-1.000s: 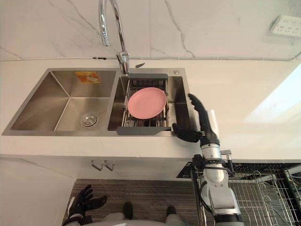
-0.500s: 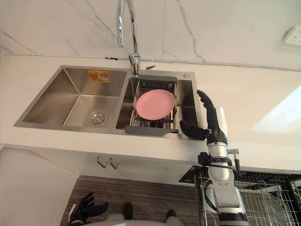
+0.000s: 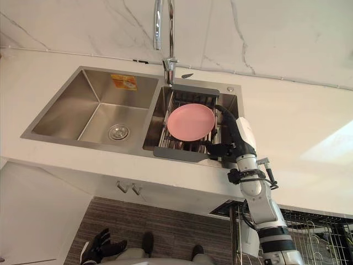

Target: Walk over to the sink, pick up the cup, carry it to the dishwasher, place the cup inside the dishwasher, then close the dishwasher door

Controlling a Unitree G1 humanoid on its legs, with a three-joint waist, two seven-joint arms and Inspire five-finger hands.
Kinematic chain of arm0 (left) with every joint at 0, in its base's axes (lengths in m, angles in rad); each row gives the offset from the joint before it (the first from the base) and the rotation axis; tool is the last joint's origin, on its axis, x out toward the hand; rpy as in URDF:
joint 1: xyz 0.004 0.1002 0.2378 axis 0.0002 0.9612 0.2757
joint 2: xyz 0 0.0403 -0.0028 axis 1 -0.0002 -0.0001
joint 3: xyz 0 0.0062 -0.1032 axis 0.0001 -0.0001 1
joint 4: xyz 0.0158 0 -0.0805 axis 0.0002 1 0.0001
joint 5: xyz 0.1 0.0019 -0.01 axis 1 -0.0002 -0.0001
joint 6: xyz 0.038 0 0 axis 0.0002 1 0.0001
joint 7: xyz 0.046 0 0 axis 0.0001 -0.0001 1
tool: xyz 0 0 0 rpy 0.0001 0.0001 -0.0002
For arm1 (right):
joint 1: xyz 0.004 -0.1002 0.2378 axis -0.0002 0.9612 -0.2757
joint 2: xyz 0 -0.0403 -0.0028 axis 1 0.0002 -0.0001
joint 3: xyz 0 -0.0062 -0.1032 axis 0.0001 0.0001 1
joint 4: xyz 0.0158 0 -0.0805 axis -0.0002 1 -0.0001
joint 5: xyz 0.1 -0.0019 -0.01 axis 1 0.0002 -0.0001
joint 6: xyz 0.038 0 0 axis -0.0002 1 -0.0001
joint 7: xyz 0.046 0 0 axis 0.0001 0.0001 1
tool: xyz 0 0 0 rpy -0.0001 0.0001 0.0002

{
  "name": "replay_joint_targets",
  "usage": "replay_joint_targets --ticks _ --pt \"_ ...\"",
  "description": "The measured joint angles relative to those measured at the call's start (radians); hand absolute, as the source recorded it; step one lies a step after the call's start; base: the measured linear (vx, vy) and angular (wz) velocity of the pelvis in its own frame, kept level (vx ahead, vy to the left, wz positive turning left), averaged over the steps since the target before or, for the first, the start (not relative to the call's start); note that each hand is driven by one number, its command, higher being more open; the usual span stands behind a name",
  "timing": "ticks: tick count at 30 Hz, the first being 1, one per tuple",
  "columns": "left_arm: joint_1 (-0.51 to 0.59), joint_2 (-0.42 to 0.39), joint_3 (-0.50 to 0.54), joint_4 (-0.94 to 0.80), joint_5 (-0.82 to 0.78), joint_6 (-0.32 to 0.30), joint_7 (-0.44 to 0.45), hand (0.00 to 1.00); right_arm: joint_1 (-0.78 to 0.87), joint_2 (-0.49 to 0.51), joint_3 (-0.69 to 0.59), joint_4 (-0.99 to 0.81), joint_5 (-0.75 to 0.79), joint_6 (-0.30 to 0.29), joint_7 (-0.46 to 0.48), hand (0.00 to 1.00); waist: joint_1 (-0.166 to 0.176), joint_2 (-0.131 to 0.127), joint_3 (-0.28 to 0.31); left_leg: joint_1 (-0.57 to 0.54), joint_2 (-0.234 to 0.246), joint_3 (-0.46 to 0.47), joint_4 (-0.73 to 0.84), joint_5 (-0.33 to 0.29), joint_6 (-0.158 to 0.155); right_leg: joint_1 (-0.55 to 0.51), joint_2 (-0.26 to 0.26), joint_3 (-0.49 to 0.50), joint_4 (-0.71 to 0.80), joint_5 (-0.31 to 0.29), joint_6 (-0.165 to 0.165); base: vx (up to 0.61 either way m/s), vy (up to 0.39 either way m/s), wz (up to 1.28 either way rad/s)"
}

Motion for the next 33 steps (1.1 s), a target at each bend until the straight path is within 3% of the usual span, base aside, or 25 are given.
replay_joint_targets --ticks 3,18,22,23,33 --pt "-0.001 0.005 0.000 -0.009 0.000 -0.001 0.000 0.90 -0.030 -0.027 0.020 0.021 -0.028 0.001 0.007 0.90 0.002 -0.012 0.011 -0.011 -0.001 -0.002 0.005 0.001 0.001 -0.010 -0.001 0.000 0.005 0.000 0.000 0.00 0.000 0.01" --pt "-0.003 0.006 -0.003 -0.035 -0.001 -0.008 0.000 0.90 -0.158 -0.104 0.113 0.115 -0.094 0.011 0.032 0.90 0.010 -0.022 0.043 -0.031 -0.016 -0.008 0.023 -0.001 0.011 -0.027 -0.018 -0.006 0.024 -0.009 0.008 -0.01 0.002 0.01" --pt "-0.012 0.009 -0.004 -0.046 -0.001 -0.020 0.000 0.90 -0.225 -0.109 0.150 0.160 -0.117 0.017 0.033 0.90 0.013 -0.027 0.080 -0.045 -0.016 -0.023 0.039 -0.002 0.012 -0.028 -0.018 -0.020 0.025 -0.009 0.008 -0.01 -0.005 0.11" --pt "-0.013 0.009 -0.004 -0.049 -0.002 -0.020 0.000 0.90 -0.242 -0.109 0.155 0.175 -0.118 0.018 0.033 0.30 0.013 -0.028 0.087 -0.050 -0.016 -0.029 0.041 -0.002 0.012 -0.028 -0.018 -0.024 0.025 -0.009 0.008 0.00 -0.005 0.15" --pt "-0.030 0.011 -0.001 -0.050 -0.009 -0.021 0.006 0.90 -0.360 -0.147 0.177 0.191 -0.183 0.027 0.033 0.30 0.030 -0.029 0.112 -0.060 -0.013 -0.030 0.053 -0.008 0.013 -0.029 -0.016 -0.027 0.025 -0.008 0.007 0.00 0.000 0.01"
